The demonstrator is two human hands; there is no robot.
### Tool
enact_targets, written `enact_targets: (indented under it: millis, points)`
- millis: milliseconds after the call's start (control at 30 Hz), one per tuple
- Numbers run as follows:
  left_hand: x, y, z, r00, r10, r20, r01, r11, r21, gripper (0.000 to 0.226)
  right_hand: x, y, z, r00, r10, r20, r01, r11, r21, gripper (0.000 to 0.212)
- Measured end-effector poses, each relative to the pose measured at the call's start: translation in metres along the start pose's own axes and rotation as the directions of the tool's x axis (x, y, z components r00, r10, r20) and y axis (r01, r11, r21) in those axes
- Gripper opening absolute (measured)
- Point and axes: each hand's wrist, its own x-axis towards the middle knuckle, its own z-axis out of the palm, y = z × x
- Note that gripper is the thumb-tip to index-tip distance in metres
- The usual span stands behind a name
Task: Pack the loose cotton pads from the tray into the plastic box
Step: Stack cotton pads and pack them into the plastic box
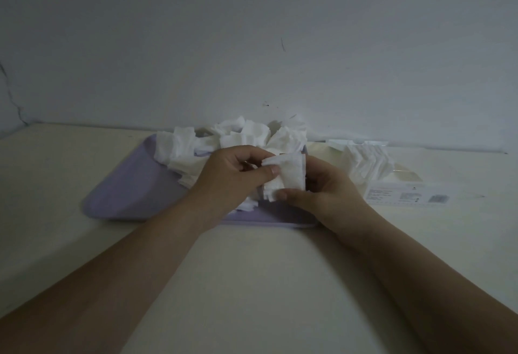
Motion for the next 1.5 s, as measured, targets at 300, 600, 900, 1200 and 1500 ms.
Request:
enact_targets:
  millis: [300,600,900,1200,1500]
  points:
    - [0.006,-0.001,-0.015,0.995,-0.101,0.017,0.102,0.963,-0.251,0.009,0.002,0.008,-0.001,0.978,0.064,-0.198,-0.066,0.998,-0.004,0.052]
    - [0.000,-0.005,-0.004,0.991,-0.041,0.127,0.040,0.999,0.015,0.013,-0.002,0.002,0.000,0.988,0.039,-0.152,-0.036,0.999,0.020,0.052]
    - [0.000,-0.005,-0.004,0.997,-0.014,0.074,0.008,0.997,0.083,0.014,-0.003,-0.001,-0.004,0.994,0.100,-0.048,-0.096,0.992,0.084,0.064]
    - [0.004,-0.013,-0.001,0.978,0.109,0.176,-0.181,0.866,0.467,0.048,-0.006,-0.005,0.001,0.985,-0.099,-0.141,0.036,0.920,-0.391,0.061]
    - [0.007,-0.013,-0.004,0.983,0.044,0.179,-0.124,0.874,0.469,0.026,-0.010,-0.014,0.011,0.998,0.039,0.056,0.022,0.588,-0.808,0.075]
